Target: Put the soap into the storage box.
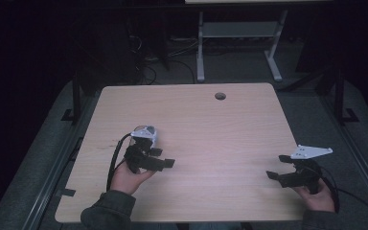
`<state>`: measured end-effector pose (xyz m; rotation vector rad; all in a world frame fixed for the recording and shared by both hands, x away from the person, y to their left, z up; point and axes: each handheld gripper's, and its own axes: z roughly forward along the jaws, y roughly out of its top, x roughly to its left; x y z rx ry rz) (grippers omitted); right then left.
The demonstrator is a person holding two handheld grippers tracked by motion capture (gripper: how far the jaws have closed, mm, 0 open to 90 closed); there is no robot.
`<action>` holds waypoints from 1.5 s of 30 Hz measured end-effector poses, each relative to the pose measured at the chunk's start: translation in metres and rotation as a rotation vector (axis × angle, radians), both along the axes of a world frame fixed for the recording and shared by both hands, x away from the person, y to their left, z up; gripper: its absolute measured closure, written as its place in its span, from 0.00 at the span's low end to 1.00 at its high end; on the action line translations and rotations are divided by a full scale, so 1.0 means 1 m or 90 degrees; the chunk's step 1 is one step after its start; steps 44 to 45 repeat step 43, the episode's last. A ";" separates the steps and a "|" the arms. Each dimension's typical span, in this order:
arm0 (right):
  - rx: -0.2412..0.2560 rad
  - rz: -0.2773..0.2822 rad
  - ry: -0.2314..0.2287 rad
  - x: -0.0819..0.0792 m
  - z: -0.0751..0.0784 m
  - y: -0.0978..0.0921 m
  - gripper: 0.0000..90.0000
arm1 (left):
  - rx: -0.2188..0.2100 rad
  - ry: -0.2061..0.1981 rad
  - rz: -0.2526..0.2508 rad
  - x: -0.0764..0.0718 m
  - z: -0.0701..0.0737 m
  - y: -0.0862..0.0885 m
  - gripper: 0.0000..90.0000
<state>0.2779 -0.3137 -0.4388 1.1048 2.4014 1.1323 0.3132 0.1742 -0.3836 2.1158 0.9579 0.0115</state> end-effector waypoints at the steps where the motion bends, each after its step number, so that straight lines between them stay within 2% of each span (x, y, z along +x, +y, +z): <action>1: 0.000 0.000 0.001 0.000 0.000 0.000 0.19 | -0.001 0.001 -0.002 -0.002 -0.001 0.001 0.30; 21: -0.006 0.001 0.001 0.000 -0.001 0.001 0.19 | -0.004 0.002 -0.012 -0.023 -0.015 0.013 0.30; 37: -0.010 0.001 0.001 -0.001 -0.001 0.001 0.19 | -0.015 0.006 0.000 -0.046 -0.035 0.030 0.30; 39: -0.010 0.001 0.001 -0.001 -0.001 0.002 0.19 | -0.011 0.001 -0.002 -0.046 -0.035 0.031 0.30; 42: -0.010 0.002 0.002 -0.002 -0.001 0.002 0.19 | -0.026 -0.006 0.005 -0.048 -0.035 0.032 0.30; 45: -0.011 0.002 0.002 -0.002 -0.001 0.002 0.19 | -0.025 -0.008 0.004 -0.049 -0.036 0.032 0.30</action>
